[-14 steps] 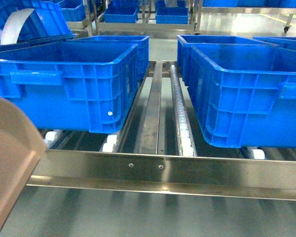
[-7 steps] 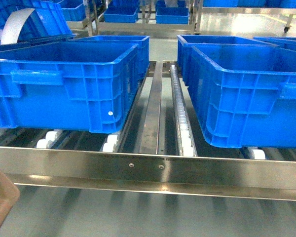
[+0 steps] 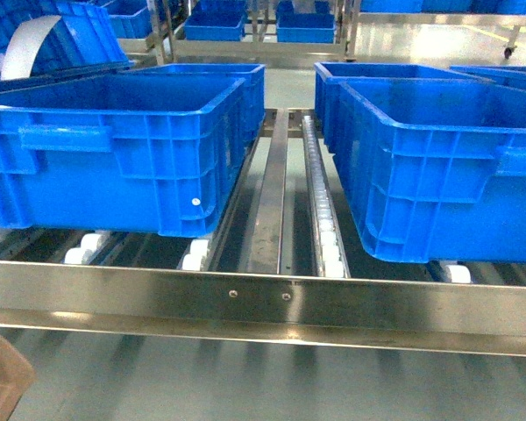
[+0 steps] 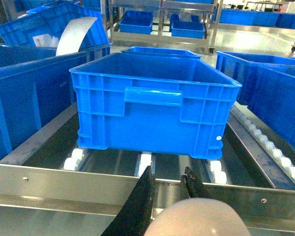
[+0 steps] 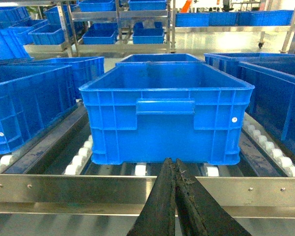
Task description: Place part in tray to right shelf
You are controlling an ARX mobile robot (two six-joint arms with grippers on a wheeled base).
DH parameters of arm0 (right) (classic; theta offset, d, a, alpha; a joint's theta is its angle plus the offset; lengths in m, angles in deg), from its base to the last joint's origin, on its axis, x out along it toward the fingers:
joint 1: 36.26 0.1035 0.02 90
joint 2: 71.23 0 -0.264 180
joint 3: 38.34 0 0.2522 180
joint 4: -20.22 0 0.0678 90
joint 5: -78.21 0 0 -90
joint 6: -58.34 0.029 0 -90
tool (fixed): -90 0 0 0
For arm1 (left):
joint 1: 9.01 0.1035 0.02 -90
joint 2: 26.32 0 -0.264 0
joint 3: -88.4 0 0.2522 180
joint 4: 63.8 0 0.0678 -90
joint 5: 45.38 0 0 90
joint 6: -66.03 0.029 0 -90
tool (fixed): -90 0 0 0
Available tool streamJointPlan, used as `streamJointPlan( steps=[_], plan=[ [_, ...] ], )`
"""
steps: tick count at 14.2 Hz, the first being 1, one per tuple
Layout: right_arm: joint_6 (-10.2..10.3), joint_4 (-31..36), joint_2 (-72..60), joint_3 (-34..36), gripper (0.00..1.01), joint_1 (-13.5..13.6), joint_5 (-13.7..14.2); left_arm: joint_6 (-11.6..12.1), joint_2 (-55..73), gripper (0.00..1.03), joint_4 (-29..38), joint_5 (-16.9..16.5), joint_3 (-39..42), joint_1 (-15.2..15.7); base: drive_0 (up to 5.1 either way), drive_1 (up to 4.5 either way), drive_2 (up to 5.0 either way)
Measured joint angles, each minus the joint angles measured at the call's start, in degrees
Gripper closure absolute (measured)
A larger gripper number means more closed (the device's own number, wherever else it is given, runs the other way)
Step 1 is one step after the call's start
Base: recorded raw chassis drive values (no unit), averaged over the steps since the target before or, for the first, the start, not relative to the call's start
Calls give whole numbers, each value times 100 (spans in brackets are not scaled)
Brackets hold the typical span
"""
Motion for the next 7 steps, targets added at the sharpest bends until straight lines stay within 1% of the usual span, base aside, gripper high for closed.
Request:
streamJointPlan(
  steps=[2,4,7],
  plan=[
    [0,-26,0,0,99,0,0,0,-264,91,-177,0,48,0,0,0,0],
    [0,-31,0,0,99,0,0,7,-404,91,-42,-11,208,0,0,0,0],
    [0,-26,0,0,99,0,0,2,-1025,91,-647,4,210,0,0,0,0]
  ],
)
